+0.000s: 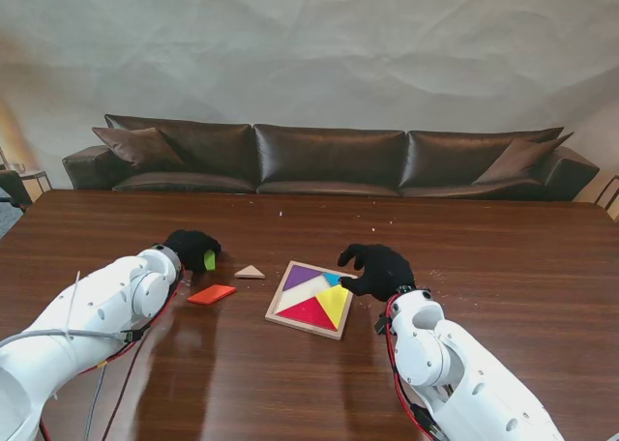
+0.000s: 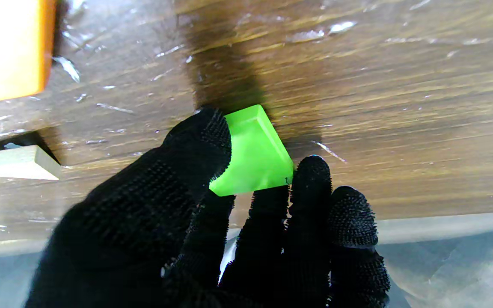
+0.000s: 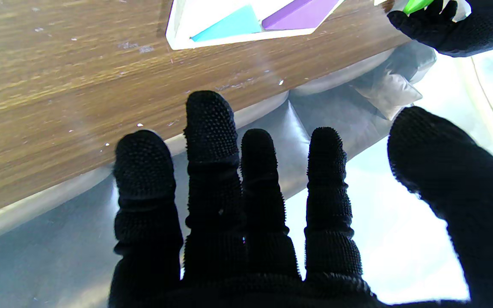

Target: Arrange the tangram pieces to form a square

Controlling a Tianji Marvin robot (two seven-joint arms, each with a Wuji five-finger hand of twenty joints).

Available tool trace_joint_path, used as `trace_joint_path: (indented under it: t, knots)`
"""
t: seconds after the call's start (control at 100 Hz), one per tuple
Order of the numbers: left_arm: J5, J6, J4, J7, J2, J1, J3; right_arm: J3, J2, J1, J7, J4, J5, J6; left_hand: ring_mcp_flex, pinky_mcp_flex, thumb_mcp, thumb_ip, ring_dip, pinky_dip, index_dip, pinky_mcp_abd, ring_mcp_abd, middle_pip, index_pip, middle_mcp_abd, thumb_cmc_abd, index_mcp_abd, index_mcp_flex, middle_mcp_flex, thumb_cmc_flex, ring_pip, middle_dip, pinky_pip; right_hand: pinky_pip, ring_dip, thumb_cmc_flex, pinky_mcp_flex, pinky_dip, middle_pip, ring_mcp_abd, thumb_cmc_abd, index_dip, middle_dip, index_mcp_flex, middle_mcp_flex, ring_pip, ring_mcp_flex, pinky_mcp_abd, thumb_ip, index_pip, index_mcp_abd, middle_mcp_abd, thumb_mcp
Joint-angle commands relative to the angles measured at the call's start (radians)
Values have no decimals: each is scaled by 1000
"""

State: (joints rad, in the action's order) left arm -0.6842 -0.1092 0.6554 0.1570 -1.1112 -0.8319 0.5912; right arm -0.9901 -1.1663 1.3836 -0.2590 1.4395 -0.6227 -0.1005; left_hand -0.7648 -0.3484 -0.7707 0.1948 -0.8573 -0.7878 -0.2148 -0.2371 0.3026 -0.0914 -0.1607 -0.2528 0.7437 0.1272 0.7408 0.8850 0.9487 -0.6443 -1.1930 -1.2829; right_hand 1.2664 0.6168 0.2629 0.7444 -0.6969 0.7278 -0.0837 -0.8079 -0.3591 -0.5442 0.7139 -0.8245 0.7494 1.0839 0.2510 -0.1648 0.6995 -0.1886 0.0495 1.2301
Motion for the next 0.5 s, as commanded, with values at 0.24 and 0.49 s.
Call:
trace_joint_path:
  t: [0.24,0.49]
  knots:
    - [43,-17,-53,4,-30,-37,25,3,-2,3,23,-2,9,4,-141,-109,-19,-55,-165,54,-76,26,-3,-542,-136,143,15,-4,166,135,214,11,-198,-24,40,9,17,-127,-17,-14,-2,2,9,15,12,0,16,15,-14,-10,0,12,20,23]
    - [71,-14,-61,20,-43,-49,63,5,-3,1,25,-6,14,8,-148,-123,-38,-53,-229,80,-135,50,-33,-674,-185,154,30,3,211,97,219,-117,-230,-97,40,9,16,-128,-17,-17,0,6,10,18,14,0,16,13,-16,-10,-1,11,22,23]
